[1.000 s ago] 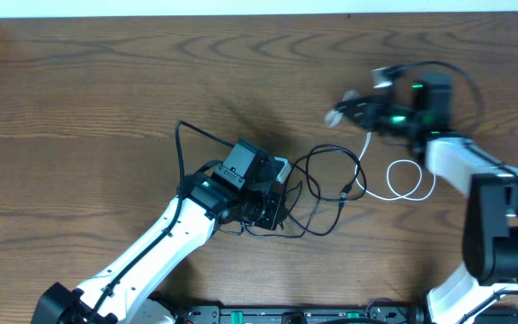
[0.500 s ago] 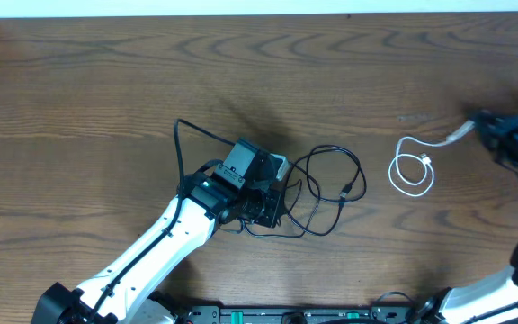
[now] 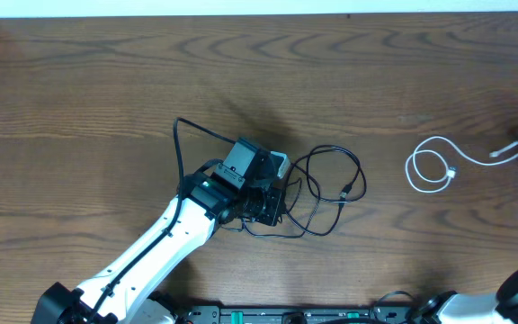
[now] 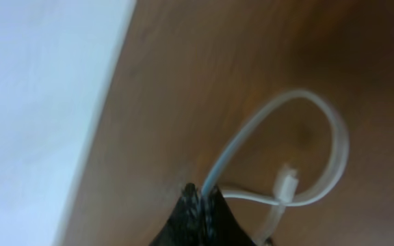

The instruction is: Untangle cables

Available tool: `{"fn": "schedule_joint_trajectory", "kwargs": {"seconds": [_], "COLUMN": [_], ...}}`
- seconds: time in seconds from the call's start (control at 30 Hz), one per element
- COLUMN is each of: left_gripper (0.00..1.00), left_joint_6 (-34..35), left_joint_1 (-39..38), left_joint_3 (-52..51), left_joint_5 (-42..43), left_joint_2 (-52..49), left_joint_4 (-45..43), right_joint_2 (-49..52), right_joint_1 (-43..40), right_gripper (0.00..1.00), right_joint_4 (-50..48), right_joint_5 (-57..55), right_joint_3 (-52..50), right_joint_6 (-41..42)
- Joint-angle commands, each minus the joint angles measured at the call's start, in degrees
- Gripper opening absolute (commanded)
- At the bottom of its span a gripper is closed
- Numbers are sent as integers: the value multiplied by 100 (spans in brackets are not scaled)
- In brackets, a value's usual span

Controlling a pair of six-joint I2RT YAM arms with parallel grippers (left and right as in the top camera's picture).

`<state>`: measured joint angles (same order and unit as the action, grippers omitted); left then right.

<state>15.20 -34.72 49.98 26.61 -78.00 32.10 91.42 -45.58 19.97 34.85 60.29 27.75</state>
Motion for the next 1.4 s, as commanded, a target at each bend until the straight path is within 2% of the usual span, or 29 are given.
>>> {"fn": "schedule_joint_trajectory", "kwargs": {"seconds": [0.0, 0.1, 0.33, 0.43, 0.5, 0.53, 0.73, 0.83, 1.07, 1.2, 1.27, 1.37], "left_gripper": [8, 7, 8, 8, 8, 8, 7, 8, 8, 8, 7, 7], "left_joint_6": [-11, -9, -9, -9, -9, -9, -9, -7, -4, -7, -4, -2], "left_joint_1": [-9, -9, -9, -9, -9, -9, -9, -7, 155, 319, 431, 579], "left_joint_3": [87, 87, 87, 87, 87, 87, 87, 87, 372, 566, 608, 616], "left_joint_5": [-76, -76, -74, -74, -74, -76, -76, -76, -48, -50, -48, -31], "left_joint_2": [20, 20, 20, 20, 20, 20, 20, 22, 160, 518, 778, 1187], "left_joint_4": [-26, -46, -46, -46, -46, -46, -50, -107, -111, -221, -361, -555], "right_joint_2": [-468, -713, -855, -855, -852, -852, -852, -852, -793, -693, -627, -509], "right_joint_1": [188, 380, 874, 1130, 1329, 1392, 1840, 2201, 3246, 3884, 4199, 4647], "right_gripper": [1, 1, 2, 31, 42, 44, 45, 46, 50, 54, 59, 61], "right_joint_4": [601, 811, 719, 702, 717, 721, 903, 1187, 2044, 2402, 2487, 2483], "right_joint_5": [-2291, -3010, -3012, -2752, -2284, -2041, -1073, -1040, -1040, -1025, -1023, -1021], "right_joint_3": [595, 756, 761, 758, 756, 754, 752, 752, 745, 743, 743, 741], "right_joint_6": [-470, -481, -1029, -1274, -1325, -1325, -1327, -1355, -2203, -2695, -2747, -2747]}}
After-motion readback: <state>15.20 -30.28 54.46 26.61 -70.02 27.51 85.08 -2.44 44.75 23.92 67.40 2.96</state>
